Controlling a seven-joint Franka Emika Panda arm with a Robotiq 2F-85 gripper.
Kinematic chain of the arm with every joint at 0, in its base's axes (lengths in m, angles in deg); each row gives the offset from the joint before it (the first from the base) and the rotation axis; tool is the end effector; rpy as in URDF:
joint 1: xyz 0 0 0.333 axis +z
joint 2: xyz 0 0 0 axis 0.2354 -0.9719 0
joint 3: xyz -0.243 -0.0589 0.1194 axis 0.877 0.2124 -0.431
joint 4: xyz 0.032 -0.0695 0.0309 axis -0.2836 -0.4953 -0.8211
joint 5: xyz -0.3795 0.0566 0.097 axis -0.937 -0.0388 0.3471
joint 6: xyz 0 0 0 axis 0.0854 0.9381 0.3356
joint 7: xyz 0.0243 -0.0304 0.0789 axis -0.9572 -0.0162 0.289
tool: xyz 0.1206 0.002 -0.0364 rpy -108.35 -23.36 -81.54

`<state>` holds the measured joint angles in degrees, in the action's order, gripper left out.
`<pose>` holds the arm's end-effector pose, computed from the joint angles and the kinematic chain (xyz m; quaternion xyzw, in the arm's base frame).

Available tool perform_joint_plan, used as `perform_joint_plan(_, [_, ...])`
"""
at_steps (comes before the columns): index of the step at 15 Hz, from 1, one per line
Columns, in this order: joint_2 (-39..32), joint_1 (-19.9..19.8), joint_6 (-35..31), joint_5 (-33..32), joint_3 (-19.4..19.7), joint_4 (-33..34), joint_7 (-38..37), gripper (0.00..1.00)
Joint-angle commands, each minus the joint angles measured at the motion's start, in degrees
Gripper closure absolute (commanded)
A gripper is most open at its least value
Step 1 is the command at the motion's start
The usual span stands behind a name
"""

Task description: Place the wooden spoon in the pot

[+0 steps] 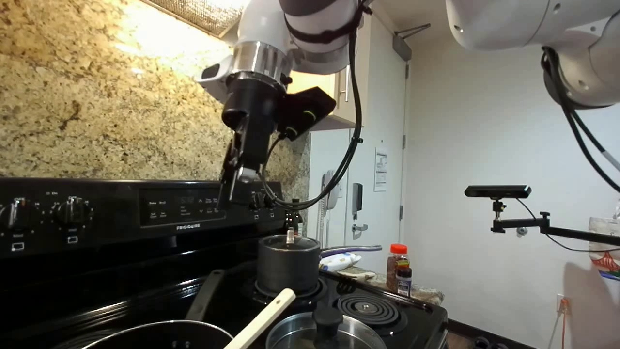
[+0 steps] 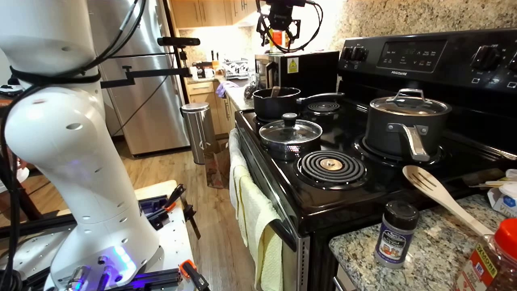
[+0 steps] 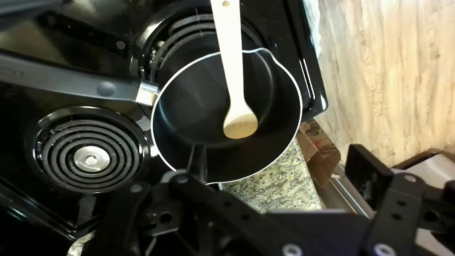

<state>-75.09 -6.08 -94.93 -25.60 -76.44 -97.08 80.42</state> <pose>0.5811 0.2148 0.5156 -0.8901 -0.4321 -0.0446 0.1377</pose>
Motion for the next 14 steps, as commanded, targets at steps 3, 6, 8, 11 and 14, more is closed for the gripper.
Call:
perform_joint_plan(3, [0.93, 1.28, -6.15, -5.77, 0.78, -1.23, -7.26, 0.00])
perform_joint_plan(6, [3.01, 0.72, -11.02, -9.96, 1.75, -3.68, -13.76, 0.00])
perform_joint_plan(8, [4.74, 0.51, -13.59, -13.33, 2.83, -6.35, -18.02, 0.00])
perform_joint_plan(11, [7.98, 0.12, -16.08, -18.61, 4.64, -11.30, -25.06, 0.00])
perform_joint_plan(14, [12.18, -0.74, -16.25, -23.55, 6.06, -16.47, -32.80, 0.00])
